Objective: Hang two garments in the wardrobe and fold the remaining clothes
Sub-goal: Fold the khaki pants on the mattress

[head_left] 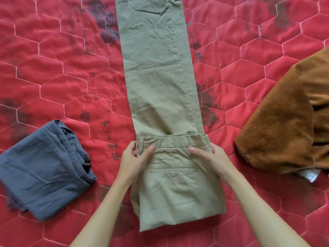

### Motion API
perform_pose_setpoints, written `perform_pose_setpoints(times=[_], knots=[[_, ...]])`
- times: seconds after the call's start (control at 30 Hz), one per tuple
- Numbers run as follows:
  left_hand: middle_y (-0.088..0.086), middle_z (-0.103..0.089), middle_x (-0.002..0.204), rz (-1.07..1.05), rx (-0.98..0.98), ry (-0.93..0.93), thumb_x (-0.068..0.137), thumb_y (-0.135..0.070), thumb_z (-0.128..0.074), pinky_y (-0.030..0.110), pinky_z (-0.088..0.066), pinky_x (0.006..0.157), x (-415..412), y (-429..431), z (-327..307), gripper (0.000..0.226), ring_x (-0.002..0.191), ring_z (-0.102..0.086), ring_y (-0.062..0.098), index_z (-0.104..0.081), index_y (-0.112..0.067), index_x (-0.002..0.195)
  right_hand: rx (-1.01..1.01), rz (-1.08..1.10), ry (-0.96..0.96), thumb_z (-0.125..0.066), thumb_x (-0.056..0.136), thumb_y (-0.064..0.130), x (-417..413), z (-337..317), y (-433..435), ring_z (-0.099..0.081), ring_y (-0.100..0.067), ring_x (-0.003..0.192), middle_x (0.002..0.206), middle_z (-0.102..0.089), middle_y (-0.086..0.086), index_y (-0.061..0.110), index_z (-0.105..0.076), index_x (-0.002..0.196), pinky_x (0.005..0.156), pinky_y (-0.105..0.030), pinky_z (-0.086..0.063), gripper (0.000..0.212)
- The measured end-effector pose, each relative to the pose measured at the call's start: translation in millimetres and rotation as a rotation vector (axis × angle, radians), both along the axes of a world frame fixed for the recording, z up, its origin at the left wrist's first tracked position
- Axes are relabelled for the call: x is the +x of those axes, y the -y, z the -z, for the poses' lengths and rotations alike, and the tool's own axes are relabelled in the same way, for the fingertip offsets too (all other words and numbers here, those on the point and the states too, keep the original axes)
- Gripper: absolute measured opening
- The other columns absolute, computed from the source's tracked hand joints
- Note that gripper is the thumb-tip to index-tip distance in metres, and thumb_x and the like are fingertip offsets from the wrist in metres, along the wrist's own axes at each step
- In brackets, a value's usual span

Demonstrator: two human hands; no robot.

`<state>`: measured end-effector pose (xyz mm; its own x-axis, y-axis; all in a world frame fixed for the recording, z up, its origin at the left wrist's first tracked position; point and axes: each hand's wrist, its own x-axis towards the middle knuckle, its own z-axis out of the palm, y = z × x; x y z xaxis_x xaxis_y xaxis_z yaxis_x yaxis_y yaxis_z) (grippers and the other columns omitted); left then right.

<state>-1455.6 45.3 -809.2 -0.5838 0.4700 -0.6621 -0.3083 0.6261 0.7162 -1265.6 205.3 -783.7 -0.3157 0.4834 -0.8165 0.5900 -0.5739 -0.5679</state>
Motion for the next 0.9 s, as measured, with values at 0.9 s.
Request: perform_pose_setpoints(times=[0.9], knots=[[0.004, -0.078, 0.089, -0.19, 0.319, 0.498, 0.102, -0.022, -0.052, 0.033, -0.063, 0.07, -196.8, -262.0, 22.5, 0.029, 0.077, -0.075, 0.016, -0.078, -0.011, 0.094, 0.107, 0.453, -0.455, -0.062, 0.089, 0.0, -215.6, 39.8, -221.0, -0.069, -0.007, 0.065, 0.081, -0.074, 0.0, 0.004, -0.068, 0.117, 0.057, -0.019, -0.055, 0.028]])
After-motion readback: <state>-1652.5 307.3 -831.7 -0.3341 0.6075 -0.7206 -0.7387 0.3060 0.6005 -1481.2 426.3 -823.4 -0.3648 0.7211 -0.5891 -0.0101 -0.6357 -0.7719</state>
